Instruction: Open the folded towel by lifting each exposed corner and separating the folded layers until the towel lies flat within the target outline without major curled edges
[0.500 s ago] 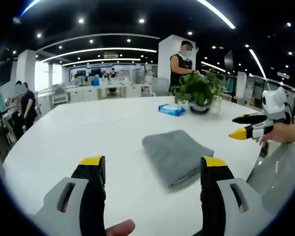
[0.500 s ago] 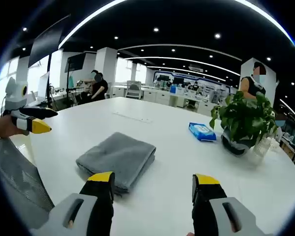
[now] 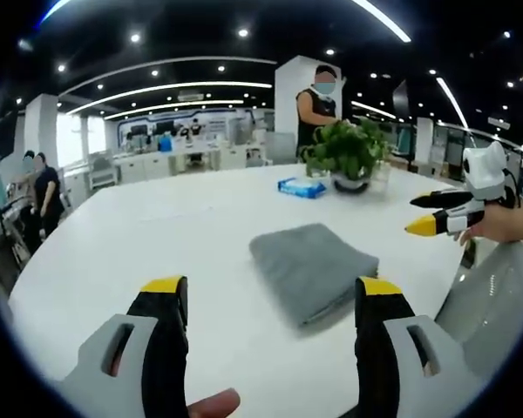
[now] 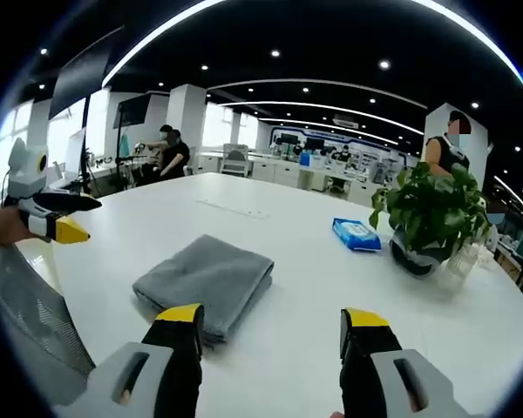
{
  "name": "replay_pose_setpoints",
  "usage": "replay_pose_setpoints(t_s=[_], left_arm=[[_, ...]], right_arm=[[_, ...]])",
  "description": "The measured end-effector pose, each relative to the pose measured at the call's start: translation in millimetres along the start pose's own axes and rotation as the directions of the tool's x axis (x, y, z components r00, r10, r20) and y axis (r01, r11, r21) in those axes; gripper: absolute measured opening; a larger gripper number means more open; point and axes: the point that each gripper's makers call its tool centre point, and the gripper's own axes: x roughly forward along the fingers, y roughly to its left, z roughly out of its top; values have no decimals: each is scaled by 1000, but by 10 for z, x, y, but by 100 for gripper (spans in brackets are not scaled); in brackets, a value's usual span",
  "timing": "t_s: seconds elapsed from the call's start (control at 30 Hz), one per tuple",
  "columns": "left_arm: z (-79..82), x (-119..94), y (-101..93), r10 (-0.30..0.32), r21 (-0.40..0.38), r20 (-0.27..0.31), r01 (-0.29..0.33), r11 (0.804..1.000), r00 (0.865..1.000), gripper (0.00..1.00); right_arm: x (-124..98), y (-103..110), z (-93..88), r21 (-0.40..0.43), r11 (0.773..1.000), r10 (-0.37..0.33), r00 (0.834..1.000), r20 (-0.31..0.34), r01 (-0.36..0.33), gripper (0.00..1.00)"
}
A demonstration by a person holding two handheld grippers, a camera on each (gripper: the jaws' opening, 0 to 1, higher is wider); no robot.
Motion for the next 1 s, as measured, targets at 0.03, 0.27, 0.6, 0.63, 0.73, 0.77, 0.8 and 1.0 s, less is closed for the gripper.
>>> replay_pose_setpoints(t_s=[0.03, 0.27, 0.6, 0.63, 0.73, 0.77, 0.8, 1.0], left_arm=[[1, -2, -4, 0, 1, -1, 0, 1000, 1000, 78], [8, -7, 5, 5, 6, 3, -5, 1000, 1000, 78], [17, -13, 24, 10, -4, 8, -10, 1000, 1000, 78], [16, -12, 25, 10, -4, 7, -10, 1000, 1000, 78], [17, -12, 23, 10, -5, 7, -10, 1000, 1000, 78], [20, -12, 22, 10, -4, 8, -10, 1000, 1000, 78], [20, -12, 21, 10, -3, 7, -10, 1000, 1000, 78], [17, -10, 9, 9, 11, 4, -9, 1000, 1000, 78]], right_arm=[[-1, 0, 0, 0, 1000, 0, 1000, 0, 0, 63], [0, 8, 4, 2, 1000, 3, 1000, 3, -3, 63], [-2, 13, 6, 0, 1000, 5, 1000, 1, -5, 63], [-2, 13, 5, -2, 1000, 5, 1000, 0, -5, 63], [-1, 16, 7, -4, 1000, 5, 1000, 1, -5, 63], [0, 16, 6, -5, 1000, 5, 1000, 0, -5, 62], [1, 15, 5, -6, 1000, 5, 1000, 0, -5, 62], [1, 9, 7, -6, 1000, 4, 1000, 3, -4, 62]])
